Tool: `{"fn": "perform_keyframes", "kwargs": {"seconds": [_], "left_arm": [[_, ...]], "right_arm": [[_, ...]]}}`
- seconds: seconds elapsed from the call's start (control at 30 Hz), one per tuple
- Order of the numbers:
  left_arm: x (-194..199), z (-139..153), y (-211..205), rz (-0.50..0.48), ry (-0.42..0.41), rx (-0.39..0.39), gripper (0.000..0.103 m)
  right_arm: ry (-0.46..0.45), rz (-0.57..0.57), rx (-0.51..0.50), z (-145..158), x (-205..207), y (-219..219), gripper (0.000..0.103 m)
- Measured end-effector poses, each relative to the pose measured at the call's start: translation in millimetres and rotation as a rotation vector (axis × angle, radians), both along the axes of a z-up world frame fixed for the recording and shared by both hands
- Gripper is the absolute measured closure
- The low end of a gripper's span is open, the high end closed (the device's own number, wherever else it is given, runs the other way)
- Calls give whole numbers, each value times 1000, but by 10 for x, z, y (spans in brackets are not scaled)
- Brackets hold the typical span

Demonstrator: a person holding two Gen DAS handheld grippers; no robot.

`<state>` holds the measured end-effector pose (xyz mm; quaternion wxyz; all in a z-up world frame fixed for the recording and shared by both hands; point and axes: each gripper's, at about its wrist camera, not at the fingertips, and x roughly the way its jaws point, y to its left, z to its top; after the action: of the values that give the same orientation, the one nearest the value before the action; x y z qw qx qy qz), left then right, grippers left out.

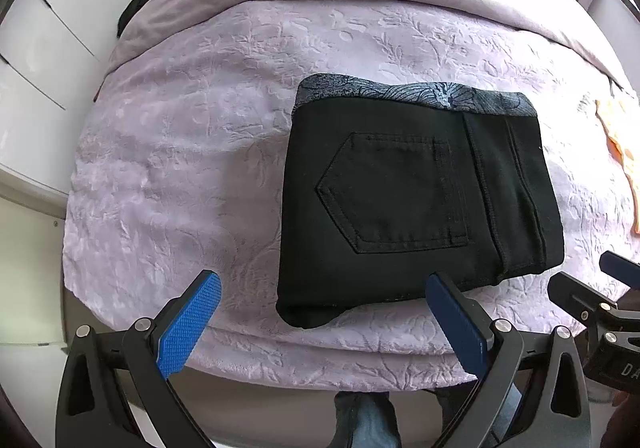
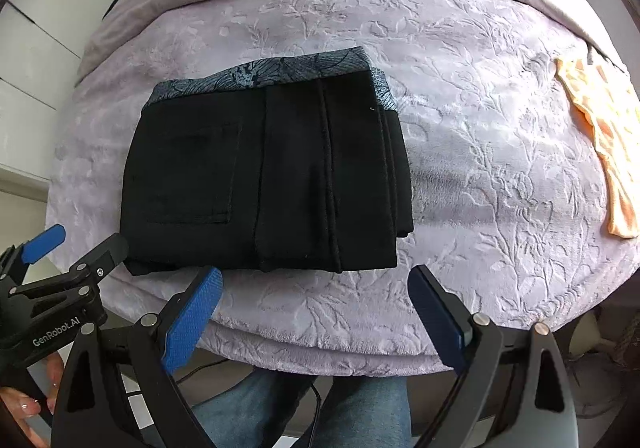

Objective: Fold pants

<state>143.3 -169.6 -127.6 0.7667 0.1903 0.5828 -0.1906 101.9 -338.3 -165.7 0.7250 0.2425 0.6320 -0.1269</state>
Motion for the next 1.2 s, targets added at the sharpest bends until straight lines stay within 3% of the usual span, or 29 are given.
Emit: {"fn": "perform_keyframes", "kwargs": {"seconds": [1.2], "left_arm": [[-56, 32, 8, -13, -9, 7, 0]], "right_arm": [[19, 24, -58, 65, 79, 124, 8]]}}
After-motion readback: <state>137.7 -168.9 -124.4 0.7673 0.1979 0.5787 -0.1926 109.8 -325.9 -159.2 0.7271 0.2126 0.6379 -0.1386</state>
